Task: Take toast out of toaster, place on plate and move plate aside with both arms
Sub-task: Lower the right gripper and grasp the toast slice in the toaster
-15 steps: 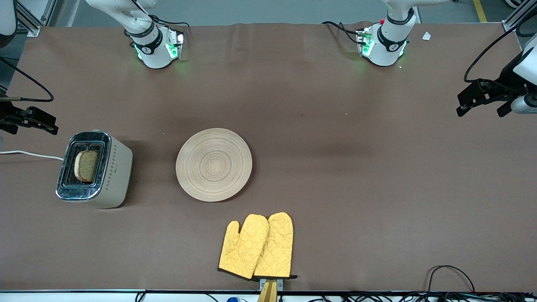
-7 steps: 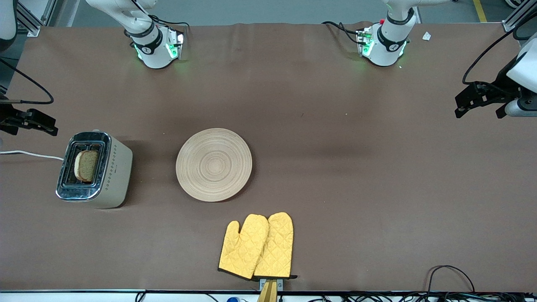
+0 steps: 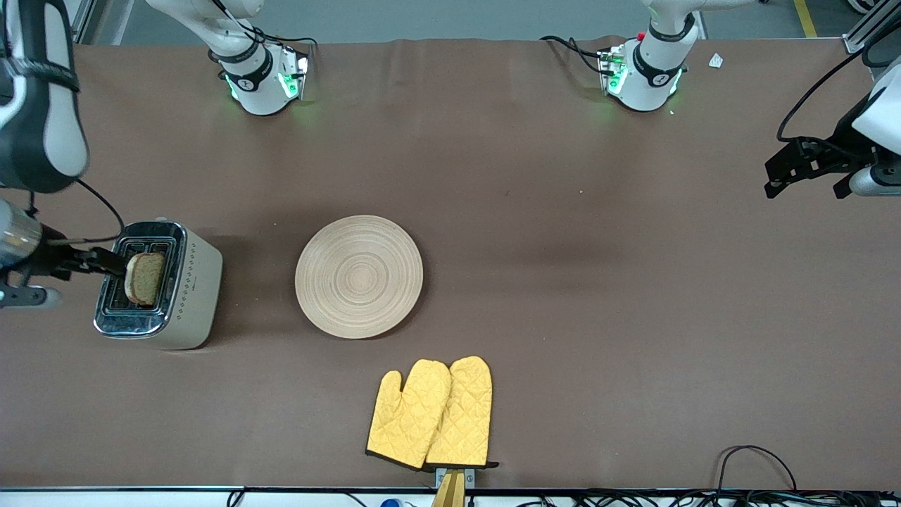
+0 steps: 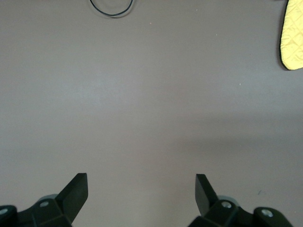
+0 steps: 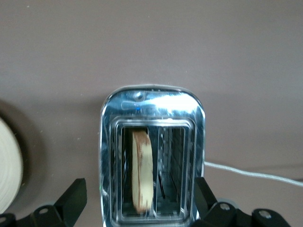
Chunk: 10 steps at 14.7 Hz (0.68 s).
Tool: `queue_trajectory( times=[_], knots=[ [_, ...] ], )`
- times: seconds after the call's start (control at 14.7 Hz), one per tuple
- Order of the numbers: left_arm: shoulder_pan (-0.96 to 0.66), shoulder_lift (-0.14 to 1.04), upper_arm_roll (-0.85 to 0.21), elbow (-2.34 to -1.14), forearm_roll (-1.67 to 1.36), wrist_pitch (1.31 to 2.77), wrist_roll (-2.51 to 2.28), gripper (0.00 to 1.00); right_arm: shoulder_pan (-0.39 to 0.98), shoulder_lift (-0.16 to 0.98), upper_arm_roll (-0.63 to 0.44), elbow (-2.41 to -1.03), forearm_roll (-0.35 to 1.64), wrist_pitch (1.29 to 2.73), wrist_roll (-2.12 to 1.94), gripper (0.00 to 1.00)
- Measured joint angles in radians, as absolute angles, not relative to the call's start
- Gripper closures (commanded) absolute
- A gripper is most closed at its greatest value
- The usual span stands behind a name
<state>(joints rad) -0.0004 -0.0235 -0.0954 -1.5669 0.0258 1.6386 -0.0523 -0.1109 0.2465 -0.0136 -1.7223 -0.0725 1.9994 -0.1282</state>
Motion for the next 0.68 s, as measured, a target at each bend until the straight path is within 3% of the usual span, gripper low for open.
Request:
queue_trajectory(
  times=[0.2,0.34,0.41,0.48,0.68],
  knots=[
    [0.0,-0.023,-0.095,-1.567,0.026,1.639,-0.052,0.0,-0.128,0.274,-0.015,-1.82,-0.073,2.145,-0.163,0.0],
    [0.0,-0.023,-0.095,-1.567,0.026,1.639,-0.052,0.0,-0.146,0.286,-0.015,-1.853,-0.073,2.166,-0.182,0.0],
    [0.0,-0.023,-0.095,-1.567,0.026,1.639,-0.052,0.0,-0.15,0.287,-0.015,-1.86,-0.073,2.164,-0.187,0.13],
    [0.0,-0.023,-0.095,-1.567,0.026,1.638,-0.052,0.0,-0.151,0.287,-0.015,-1.863,-0.073,2.161,-0.19,0.99],
    [0.0,-0.023,-0.095,-1.567,0.026,1.638,-0.052,0.0,-0.15,0.287,-0.009,-1.865,-0.072,2.15,-0.197,1.0]
  ],
)
